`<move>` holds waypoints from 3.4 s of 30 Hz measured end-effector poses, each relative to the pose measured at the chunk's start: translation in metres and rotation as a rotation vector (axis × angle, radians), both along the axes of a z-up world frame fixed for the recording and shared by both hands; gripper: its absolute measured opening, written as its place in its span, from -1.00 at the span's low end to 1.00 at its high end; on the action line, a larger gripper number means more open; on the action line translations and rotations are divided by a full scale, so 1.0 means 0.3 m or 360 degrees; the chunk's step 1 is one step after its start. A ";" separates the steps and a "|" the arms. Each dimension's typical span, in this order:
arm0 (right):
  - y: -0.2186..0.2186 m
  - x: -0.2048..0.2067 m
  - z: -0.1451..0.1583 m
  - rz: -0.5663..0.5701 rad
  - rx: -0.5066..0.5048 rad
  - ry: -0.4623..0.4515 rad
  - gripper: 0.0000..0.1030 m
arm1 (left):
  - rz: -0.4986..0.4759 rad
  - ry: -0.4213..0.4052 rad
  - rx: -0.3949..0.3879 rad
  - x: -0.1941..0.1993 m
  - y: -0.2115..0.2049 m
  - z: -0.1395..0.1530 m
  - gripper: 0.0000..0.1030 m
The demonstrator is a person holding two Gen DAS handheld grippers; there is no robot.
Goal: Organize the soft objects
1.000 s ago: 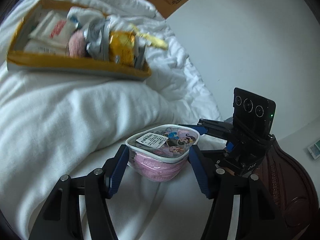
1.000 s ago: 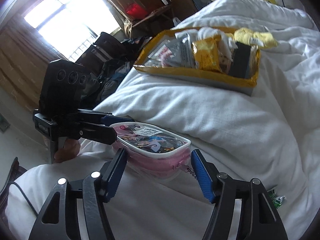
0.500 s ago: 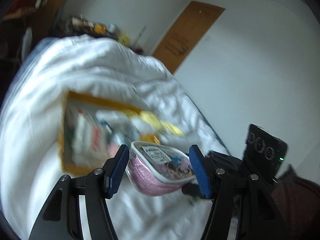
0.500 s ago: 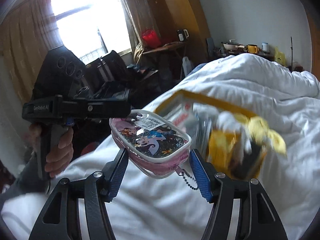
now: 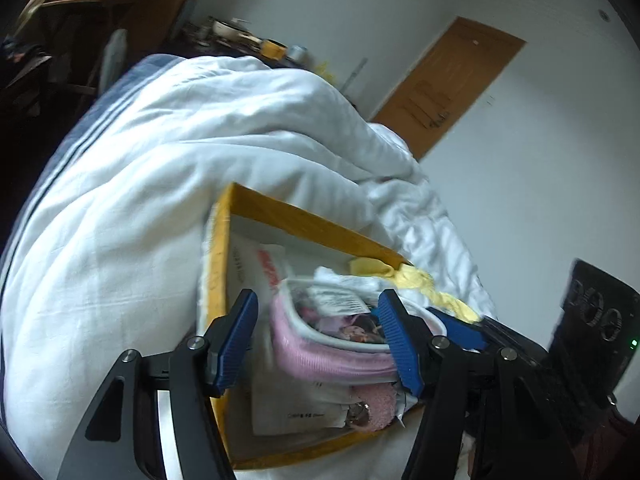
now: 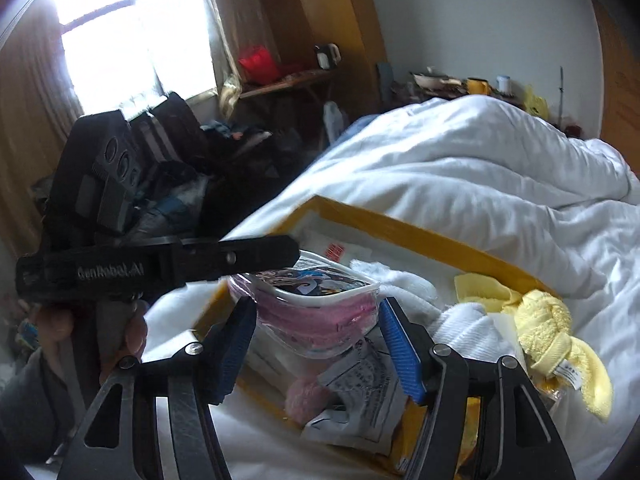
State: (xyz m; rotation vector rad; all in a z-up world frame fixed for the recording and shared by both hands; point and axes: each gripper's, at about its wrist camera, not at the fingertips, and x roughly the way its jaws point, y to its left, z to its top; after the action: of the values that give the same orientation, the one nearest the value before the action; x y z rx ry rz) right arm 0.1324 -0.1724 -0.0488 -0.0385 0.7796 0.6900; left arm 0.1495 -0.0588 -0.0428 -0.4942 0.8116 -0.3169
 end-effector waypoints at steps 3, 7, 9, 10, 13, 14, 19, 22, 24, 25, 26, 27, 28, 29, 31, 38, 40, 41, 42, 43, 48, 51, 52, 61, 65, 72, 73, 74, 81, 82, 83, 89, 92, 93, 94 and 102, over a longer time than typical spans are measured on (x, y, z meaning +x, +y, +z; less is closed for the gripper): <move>-0.055 -0.074 0.049 -0.0038 0.0119 -0.0068 0.46 | 0.0035 -0.0115 0.0071 -0.088 -0.004 0.080 0.59; -0.155 -0.241 0.115 -0.0118 0.0159 -0.0074 0.73 | 0.0090 -0.0269 0.0354 -0.258 -0.083 0.181 0.75; -0.195 -0.329 0.120 -0.0113 0.0118 -0.0039 0.74 | 0.0115 -0.0322 0.0486 -0.381 -0.140 0.199 0.88; -0.218 -0.375 0.114 -0.0089 0.0107 -0.0022 0.77 | 0.0156 -0.0347 0.0561 -0.436 -0.165 0.195 0.94; -0.305 -0.518 0.050 -0.0114 0.0161 0.0032 0.80 | 0.0308 -0.0421 0.0748 -0.598 -0.247 0.135 0.99; -0.329 -0.554 0.023 -0.0140 0.0197 0.0045 0.80 | 0.0320 -0.0425 0.0783 -0.632 -0.271 0.108 0.99; -0.330 -0.594 -0.057 -0.0299 0.0232 0.0095 0.80 | 0.0286 -0.0488 0.1138 -0.672 -0.385 0.080 0.99; -0.327 -0.607 -0.047 -0.0305 0.0238 0.0058 0.80 | 0.0295 -0.0573 0.1164 -0.701 -0.396 0.099 0.99; -0.354 -0.616 -0.035 -0.0361 0.0276 0.0021 0.80 | 0.0310 -0.0593 0.1163 -0.707 -0.391 0.106 0.99; -0.363 -0.620 -0.029 -0.0376 0.0289 0.0008 0.80 | 0.0314 -0.0591 0.1158 -0.706 -0.387 0.108 0.99; -0.370 -0.623 -0.024 -0.0388 0.0301 -0.0003 0.80 | 0.0321 -0.0586 0.1154 -0.703 -0.388 0.110 0.99; -0.370 -0.622 -0.018 -0.0394 0.0303 -0.0008 0.80 | 0.0334 -0.0578 0.1153 -0.701 -0.385 0.111 0.99; -0.369 -0.622 -0.014 -0.0398 0.0302 -0.0016 0.80 | 0.0347 -0.0569 0.1152 -0.701 -0.381 0.113 0.99; -0.369 -0.622 -0.012 -0.0398 0.0299 -0.0022 0.80 | 0.0362 -0.0560 0.1149 -0.698 -0.377 0.112 0.99; -0.368 -0.626 -0.005 -0.0400 0.0292 -0.0037 0.80 | 0.0386 -0.0535 0.1142 -0.692 -0.366 0.111 0.99; -0.365 -0.633 0.003 -0.0411 0.0285 -0.0062 0.80 | 0.0417 -0.0445 0.1115 -0.668 -0.339 0.091 0.99; -0.363 -0.638 0.005 -0.0410 0.0280 -0.0071 0.80 | 0.0428 -0.0436 0.1119 -0.669 -0.337 0.088 0.99; -0.362 -0.640 0.006 -0.0410 0.0277 -0.0078 0.80 | 0.0432 -0.0433 0.1119 -0.670 -0.336 0.087 0.99; -0.362 -0.641 0.007 -0.0410 0.0276 -0.0083 0.80 | 0.0436 -0.0429 0.1119 -0.668 -0.334 0.086 0.99; -0.362 -0.643 0.008 -0.0411 0.0276 -0.0089 0.80 | 0.0439 -0.0425 0.1120 -0.667 -0.334 0.086 0.99; -0.360 -0.639 0.005 -0.0406 0.0271 -0.0084 0.80 | 0.0443 -0.0414 0.1131 -0.667 -0.336 0.082 0.99; -0.359 -0.639 0.005 -0.0407 0.0270 -0.0087 0.80 | 0.0446 -0.0412 0.1136 -0.667 -0.336 0.081 0.99; -0.358 -0.639 0.005 -0.0408 0.0268 -0.0089 0.80 | 0.0447 -0.0412 0.1137 -0.668 -0.336 0.081 0.99; -0.354 -0.639 0.002 -0.0406 0.0262 -0.0098 0.80 | 0.0448 -0.0410 0.1135 -0.668 -0.333 0.081 0.99; -0.354 -0.640 0.002 -0.0405 0.0260 -0.0097 0.80 | 0.0447 -0.0410 0.1135 -0.668 -0.333 0.081 0.99; -0.354 -0.640 0.001 -0.0403 0.0255 -0.0107 0.80 | 0.0448 -0.0409 0.1137 -0.668 -0.332 0.081 0.99; -0.354 -0.640 0.001 -0.0403 0.0255 -0.0107 0.80 | 0.0448 -0.0409 0.1137 -0.668 -0.332 0.081 0.99; -0.355 -0.639 0.001 -0.0402 0.0254 -0.0108 0.80 | 0.0448 -0.0409 0.1137 -0.668 -0.332 0.081 0.99; -0.355 -0.639 0.001 -0.0403 0.0254 -0.0109 0.80 | 0.0448 -0.0409 0.1137 -0.668 -0.332 0.082 0.99; -0.355 -0.638 0.000 -0.0402 0.0253 -0.0110 0.80 | 0.0447 -0.0408 0.1137 -0.668 -0.332 0.082 0.99; -0.357 -0.636 0.000 -0.0401 0.0252 -0.0110 0.80 | 0.0447 -0.0409 0.1138 -0.668 -0.332 0.082 0.99; -0.356 -0.639 0.002 -0.0402 0.0253 -0.0111 0.80 | 0.0448 -0.0409 0.1138 -0.668 -0.332 0.082 0.99; -0.356 -0.639 0.002 -0.0401 0.0252 -0.0111 0.80 | 0.0447 -0.0410 0.1139 -0.668 -0.332 0.082 0.99; -0.356 -0.639 0.002 -0.0401 0.0252 -0.0111 0.80 | 0.0448 -0.0410 0.1139 -0.668 -0.332 0.082 0.99; -0.358 -0.637 0.001 -0.0401 0.0252 -0.0111 0.80 | 0.0447 -0.0411 0.1140 -0.669 -0.332 0.082 0.99; -0.356 -0.639 0.001 -0.0400 0.0252 -0.0112 0.80 | 0.0448 -0.0410 0.1140 -0.668 -0.333 0.082 0.99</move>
State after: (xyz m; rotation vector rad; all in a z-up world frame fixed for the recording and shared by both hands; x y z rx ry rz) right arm -0.0592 -0.2793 -0.0484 0.1755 0.6471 0.5064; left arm -0.0510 -0.1586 -0.0181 0.1089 0.5439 0.1750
